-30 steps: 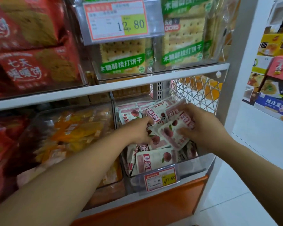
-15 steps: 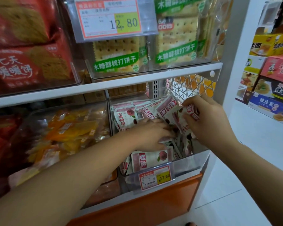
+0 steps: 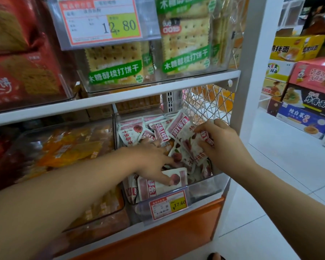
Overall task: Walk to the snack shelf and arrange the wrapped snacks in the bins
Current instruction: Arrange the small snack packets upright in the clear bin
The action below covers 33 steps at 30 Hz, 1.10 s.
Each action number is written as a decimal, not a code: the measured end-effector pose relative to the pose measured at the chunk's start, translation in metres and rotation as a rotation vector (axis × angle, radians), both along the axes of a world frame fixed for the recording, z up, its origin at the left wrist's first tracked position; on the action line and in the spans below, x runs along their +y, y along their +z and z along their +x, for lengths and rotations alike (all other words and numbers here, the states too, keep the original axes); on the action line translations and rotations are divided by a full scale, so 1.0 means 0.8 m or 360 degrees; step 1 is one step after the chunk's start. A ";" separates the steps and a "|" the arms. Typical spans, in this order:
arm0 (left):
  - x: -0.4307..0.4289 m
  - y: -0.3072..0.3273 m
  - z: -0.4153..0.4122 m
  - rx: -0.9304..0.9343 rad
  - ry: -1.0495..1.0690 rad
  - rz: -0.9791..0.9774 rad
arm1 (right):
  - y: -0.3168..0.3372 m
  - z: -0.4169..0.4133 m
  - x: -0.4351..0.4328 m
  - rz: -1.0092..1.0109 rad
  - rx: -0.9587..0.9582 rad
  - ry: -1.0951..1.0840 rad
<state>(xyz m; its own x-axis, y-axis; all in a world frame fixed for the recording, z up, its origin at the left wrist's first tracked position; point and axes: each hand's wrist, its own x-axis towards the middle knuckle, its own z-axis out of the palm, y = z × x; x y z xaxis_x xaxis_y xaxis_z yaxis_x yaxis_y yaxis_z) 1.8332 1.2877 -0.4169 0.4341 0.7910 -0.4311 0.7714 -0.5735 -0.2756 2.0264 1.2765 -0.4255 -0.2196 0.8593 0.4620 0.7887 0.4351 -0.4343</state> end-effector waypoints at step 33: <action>0.031 0.030 -0.047 -0.0986 0.0723 -0.0026 | 0.006 -0.044 0.033 -0.0564 -0.0735 -0.0005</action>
<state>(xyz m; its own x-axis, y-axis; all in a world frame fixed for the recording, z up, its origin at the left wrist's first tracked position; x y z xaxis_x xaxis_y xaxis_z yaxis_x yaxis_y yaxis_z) 1.7954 1.3128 -0.3932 0.2343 0.9450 -0.2284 0.9430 -0.1638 0.2896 1.9909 1.3026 -0.4209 -0.3270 0.9450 0.0033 0.9321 0.3231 -0.1635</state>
